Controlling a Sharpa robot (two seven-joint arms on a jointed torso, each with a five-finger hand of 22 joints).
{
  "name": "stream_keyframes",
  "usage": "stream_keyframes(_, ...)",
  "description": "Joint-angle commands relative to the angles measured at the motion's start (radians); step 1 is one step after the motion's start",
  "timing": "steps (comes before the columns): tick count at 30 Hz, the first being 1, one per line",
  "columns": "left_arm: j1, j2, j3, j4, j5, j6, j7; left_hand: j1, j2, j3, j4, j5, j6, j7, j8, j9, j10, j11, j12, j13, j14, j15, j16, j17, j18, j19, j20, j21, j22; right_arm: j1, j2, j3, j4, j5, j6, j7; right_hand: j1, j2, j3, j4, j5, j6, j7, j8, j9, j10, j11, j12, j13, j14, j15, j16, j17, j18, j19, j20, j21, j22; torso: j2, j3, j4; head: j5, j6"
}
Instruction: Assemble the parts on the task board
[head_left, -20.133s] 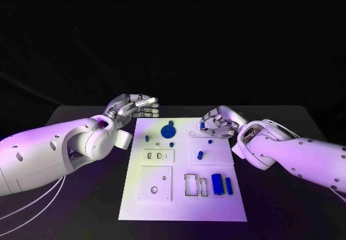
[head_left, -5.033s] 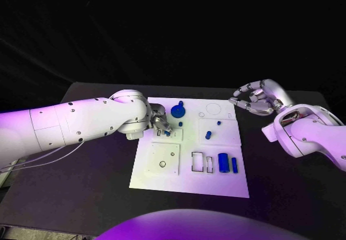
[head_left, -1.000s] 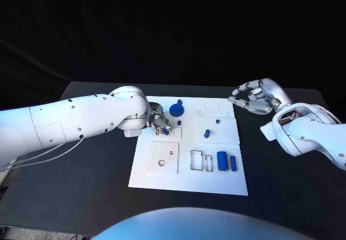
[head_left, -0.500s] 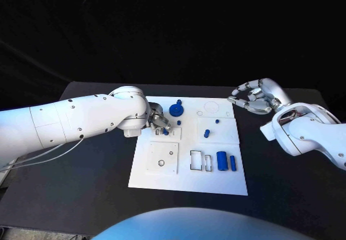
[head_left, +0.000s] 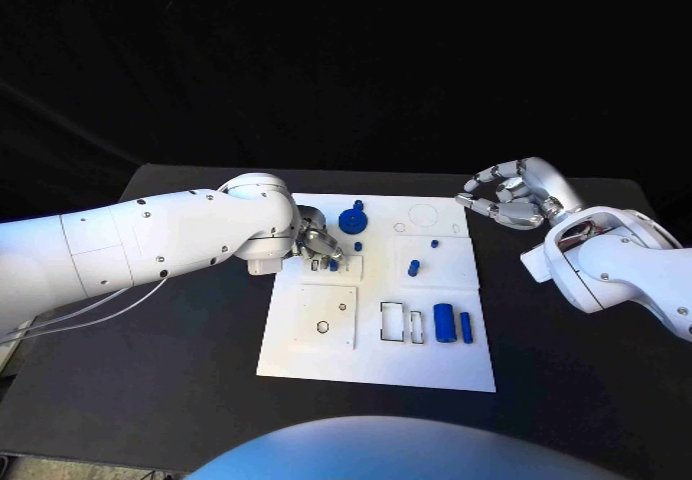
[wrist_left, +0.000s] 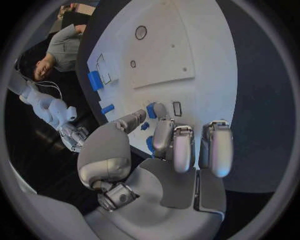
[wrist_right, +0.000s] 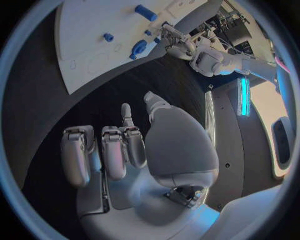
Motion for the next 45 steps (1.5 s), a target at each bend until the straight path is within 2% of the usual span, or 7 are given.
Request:
stream_keyframes(1,-0.009,0.001,-0.007,0.002,0.015,0.033,-0.010,0.017,-0.005,-0.047,0.023,-0.006,0.004,0.001,-0.002,-0.002,0.009,-0.004,0.007,0.002,0.106,-0.003,0.004,0.263,-0.008,0.044,-0.004,-0.005,0.215,-0.001,0.001,0.000,0.000,-0.001,0.000,0.010,-0.009,-0.002,-0.002,0.005,-0.006,-0.009,0.001,0.002,0.002,0.050,-0.003,-0.007,0.202,0.104,-0.005,0.004,0.263,-0.001,0.079,-0.007,-0.005,0.246,0.000,-0.0003,-0.0004,0.000,0.000)
stream_keyframes(11,-0.009,-0.018,0.004,0.029,0.015,-0.012,0.005,0.072,-0.001,-0.108,0.066,-0.006,-0.012,0.003,-0.010,-0.006,0.005,-0.004,0.001,-0.004,0.106,-0.003,0.004,0.263,-0.006,0.039,-0.009,-0.012,0.213,-0.002,0.001,0.000,-0.002,-0.001,0.000,0.011,-0.009,-0.002,-0.002,0.005,-0.006,-0.009,0.001,0.002,0.002,0.050,-0.003,-0.007,0.202,0.104,-0.005,0.004,0.263,-0.001,0.079,-0.007,-0.005,0.246,-0.001,-0.0001,0.0004,-0.002,0.007)
stream_keyframes(19,0.012,-0.048,0.055,0.063,0.050,-0.035,0.020,0.136,-0.016,-0.116,0.075,-0.005,-0.065,0.018,-0.060,-0.038,-0.029,0.007,-0.046,-0.041,0.106,0.009,0.004,0.263,0.003,0.015,-0.004,-0.047,0.195,-0.003,0.005,0.000,-0.014,-0.001,-0.001,0.012,-0.011,-0.002,-0.002,0.005,-0.008,-0.010,0.001,0.002,0.003,0.050,-0.003,-0.007,0.202,0.104,-0.005,0.004,0.263,-0.001,0.079,-0.007,-0.005,0.246,-0.003,-0.0007,0.0010,0.003,0.026)
stream_keyframes(24,0.047,-0.051,0.073,0.036,0.044,-0.004,0.015,0.157,-0.022,-0.122,0.081,-0.005,-0.088,0.029,-0.089,-0.061,-0.053,0.015,-0.082,-0.068,0.106,0.016,0.004,0.263,0.008,-0.001,0.001,-0.071,0.184,-0.003,0.006,0.000,-0.021,0.000,-0.001,0.011,-0.011,-0.002,-0.002,0.005,-0.008,-0.010,0.001,0.002,0.003,0.050,-0.003,-0.007,0.202,0.104,-0.005,0.004,0.263,-0.001,0.079,-0.007,-0.005,0.246,-0.001,0.0000,-0.0005,0.005,0.035)
stream_keyframes(32,0.078,-0.015,0.080,-0.061,-0.025,0.027,0.016,0.166,-0.022,-0.124,0.089,-0.005,-0.098,0.035,-0.109,-0.080,-0.054,0.021,-0.077,-0.065,0.106,0.021,0.004,0.263,0.007,0.002,0.005,-0.068,0.186,-0.003,0.009,0.000,-0.027,0.000,0.000,0.010,-0.011,-0.002,-0.002,0.005,-0.008,-0.010,0.001,0.002,0.003,0.050,-0.003,-0.007,0.202,0.104,-0.005,0.004,0.263,-0.001,0.079,-0.007,-0.005,0.246,0.002,-0.0017,-0.0006,0.009,0.045)
stream_keyframes(38,0.083,0.024,0.080,-0.157,-0.066,0.040,0.019,0.172,-0.025,-0.136,0.108,-0.006,-0.109,0.043,-0.135,-0.105,-0.057,0.027,-0.076,-0.065,0.106,0.026,0.004,0.263,0.007,0.002,0.010,-0.070,0.187,-0.003,0.010,0.000,-0.028,0.000,0.001,0.009,-0.012,-0.001,-0.002,0.005,-0.007,-0.011,0.001,0.002,0.004,0.050,-0.003,-0.006,0.202,0.104,-0.005,0.004,0.263,-0.001,0.079,-0.007,-0.005,0.246,0.002,-0.0010,0.0013,0.012,0.047)
stream_keyframes(45,0.083,0.057,0.071,-0.244,-0.080,0.099,0.040,0.182,-0.024,-0.149,0.124,-0.006,-0.117,0.049,-0.159,-0.127,-0.059,0.033,-0.074,-0.064,0.106,0.031,0.004,0.263,0.007,0.002,0.015,-0.072,0.187,-0.003,0.012,0.000,-0.028,0.000,0.002,0.010,-0.012,-0.001,-0.002,0.005,-0.007,-0.011,0.001,0.002,0.004,0.050,-0.003,-0.006,0.202,0.104,-0.005,0.004,0.263,-0.001,0.079,-0.007,-0.005,0.246,0.004,-0.0026,-0.0028,0.019,0.048)
